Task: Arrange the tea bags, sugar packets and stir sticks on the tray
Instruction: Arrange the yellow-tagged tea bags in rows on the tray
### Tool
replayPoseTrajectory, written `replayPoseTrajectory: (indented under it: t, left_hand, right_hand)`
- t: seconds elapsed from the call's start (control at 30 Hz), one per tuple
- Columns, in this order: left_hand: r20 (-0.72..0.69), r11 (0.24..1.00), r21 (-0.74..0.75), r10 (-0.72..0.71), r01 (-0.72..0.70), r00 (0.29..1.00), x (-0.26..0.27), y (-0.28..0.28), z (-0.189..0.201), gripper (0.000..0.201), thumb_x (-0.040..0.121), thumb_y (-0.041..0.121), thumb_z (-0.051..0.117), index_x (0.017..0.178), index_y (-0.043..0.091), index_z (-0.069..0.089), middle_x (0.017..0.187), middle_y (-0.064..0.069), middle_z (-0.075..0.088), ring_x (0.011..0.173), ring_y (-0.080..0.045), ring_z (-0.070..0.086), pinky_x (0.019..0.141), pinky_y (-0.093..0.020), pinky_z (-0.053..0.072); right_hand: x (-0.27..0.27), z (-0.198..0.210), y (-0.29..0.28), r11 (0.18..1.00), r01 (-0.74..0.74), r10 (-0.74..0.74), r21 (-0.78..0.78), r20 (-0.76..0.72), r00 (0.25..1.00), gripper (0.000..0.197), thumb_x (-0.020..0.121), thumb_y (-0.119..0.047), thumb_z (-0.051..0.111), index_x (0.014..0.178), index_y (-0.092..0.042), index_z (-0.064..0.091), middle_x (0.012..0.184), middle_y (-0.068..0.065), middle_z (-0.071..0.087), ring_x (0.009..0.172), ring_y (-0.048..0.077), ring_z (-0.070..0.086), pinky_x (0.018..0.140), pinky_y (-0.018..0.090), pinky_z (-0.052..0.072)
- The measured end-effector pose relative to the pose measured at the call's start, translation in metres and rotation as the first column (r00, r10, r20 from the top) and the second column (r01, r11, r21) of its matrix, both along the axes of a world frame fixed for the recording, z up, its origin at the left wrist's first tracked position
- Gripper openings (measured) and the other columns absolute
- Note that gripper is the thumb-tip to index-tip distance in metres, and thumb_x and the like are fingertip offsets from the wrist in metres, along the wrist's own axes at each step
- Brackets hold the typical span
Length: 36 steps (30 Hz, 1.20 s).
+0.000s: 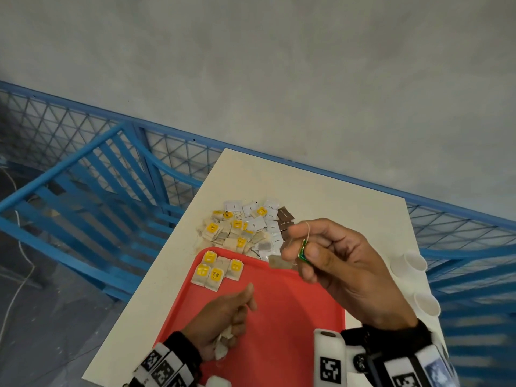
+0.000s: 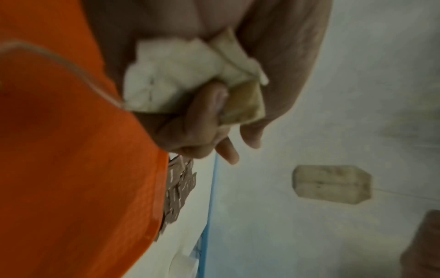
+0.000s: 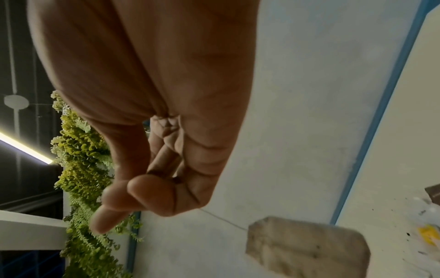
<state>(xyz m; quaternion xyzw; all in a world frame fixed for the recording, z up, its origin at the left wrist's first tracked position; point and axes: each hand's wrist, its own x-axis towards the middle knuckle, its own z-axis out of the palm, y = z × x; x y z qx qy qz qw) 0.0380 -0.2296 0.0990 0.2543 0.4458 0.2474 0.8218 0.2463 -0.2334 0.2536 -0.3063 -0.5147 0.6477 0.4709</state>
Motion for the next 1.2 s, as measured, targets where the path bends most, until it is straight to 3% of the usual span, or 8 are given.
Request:
replayPoseTrajectory:
  t: [0.23,0.37,0.47,0.57,0.73,0.9,1.1,1.2]
  left_hand:
    - [-0.236,0.793,0.609,0.160,0.018,0.958,-0.018,0.037,0.052,0.044,0.073,0.039,0.085,0.114,0.032,0.070,0.057,-0.003,0.040,0.047,-0.014,0.037,0.043,-0.024,0.036]
    - [-0.398,0.609,0.755,0.131,0.243,0.908,-0.012,0.053,0.070,0.071,0.060,0.059,0.084,0.126,0.056,0.057,0.091,0.021,0.058,0.081,-0.006,0.059,0.081,-0.030,0.053]
    - [-0.423,0.542,0.771,0.043,0.335,0.905,0.000,0.055,0.080,0.067,0.061,0.060,0.081,0.124,0.050,0.061,0.112,0.021,0.062,0.106,-0.003,0.061,0.095,-0.033,0.051]
    - [-0.410,0.496,0.802,0.049,0.334,0.911,0.010,0.053,0.082,0.028,0.078,0.047,0.078,0.101,0.033,0.074,0.098,0.015,0.072,0.093,-0.005,0.065,0.087,-0.032,0.051]
    - [-0.387,0.541,0.786,0.056,0.297,0.920,0.012,0.043,0.081,0.028,0.091,0.025,0.071,0.064,0.016,0.066,0.048,0.016,0.049,0.043,0.005,0.046,0.048,-0.008,0.035]
    - [-0.415,0.643,0.684,-0.045,0.344,0.909,0.017,0.039,0.071,0.015,0.084,0.022,0.079,0.075,0.011,0.073,0.048,0.011,0.052,0.037,0.001,0.041,0.040,-0.013,0.033]
    - [-0.349,0.712,0.659,0.007,0.241,0.937,0.020,0.036,0.070,0.029,0.085,0.040,0.070,0.076,0.013,0.077,0.058,0.004,0.068,0.036,-0.015,0.040,0.039,-0.019,0.034]
    - [-0.330,0.731,0.666,0.111,0.148,0.937,0.019,0.032,0.067,0.022,0.088,0.026,0.072,0.077,0.007,0.075,0.045,0.010,0.056,0.035,-0.003,0.043,0.040,-0.016,0.035]
  right_hand:
    - [-0.011,0.014,0.009,0.979,0.180,-0.173,-0.094,0.079,0.982,0.020,0.085,-0.007,0.059,0.093,-0.014,0.076,0.091,0.014,0.073,0.056,0.010,0.054,0.057,0.019,0.049]
    - [-0.014,0.021,0.009,0.970,0.226,-0.212,-0.095,0.133,0.968,0.017,0.082,-0.013,0.064,0.092,-0.018,0.077,0.069,0.012,0.059,0.054,0.011,0.051,0.055,0.019,0.047]
    - [-0.016,0.023,0.006,0.968,0.227,-0.216,-0.108,0.106,0.971,0.018,0.083,-0.012,0.063,0.094,-0.015,0.076,0.060,0.009,0.053,0.053,0.012,0.050,0.054,0.019,0.047]
    - [-0.015,0.021,0.006,0.959,0.265,-0.255,-0.097,0.104,0.961,0.018,0.083,-0.014,0.064,0.097,-0.015,0.076,0.064,0.008,0.054,0.054,0.014,0.050,0.054,0.020,0.047]
    - [-0.006,0.009,0.007,0.894,0.417,-0.424,-0.165,-0.010,0.906,0.020,0.077,-0.015,0.069,0.096,-0.013,0.075,0.076,0.006,0.063,0.062,0.016,0.055,0.054,0.021,0.048]
    - [0.006,-0.007,0.004,0.797,0.529,-0.573,-0.291,-0.087,0.815,0.016,0.083,-0.009,0.062,0.098,-0.009,0.068,0.080,0.007,0.069,0.069,0.017,0.066,0.060,0.020,0.054]
    - [0.002,-0.030,0.005,0.794,0.553,-0.568,-0.254,0.014,0.823,0.018,0.083,-0.006,0.067,0.100,-0.001,0.070,0.081,0.012,0.063,0.062,0.014,0.050,0.056,0.022,0.047]
    - [-0.009,-0.050,0.004,0.789,0.567,-0.544,-0.238,0.159,0.824,0.011,0.085,-0.003,0.070,0.093,-0.008,0.075,0.081,0.010,0.064,0.066,0.015,0.051,0.063,0.026,0.045]
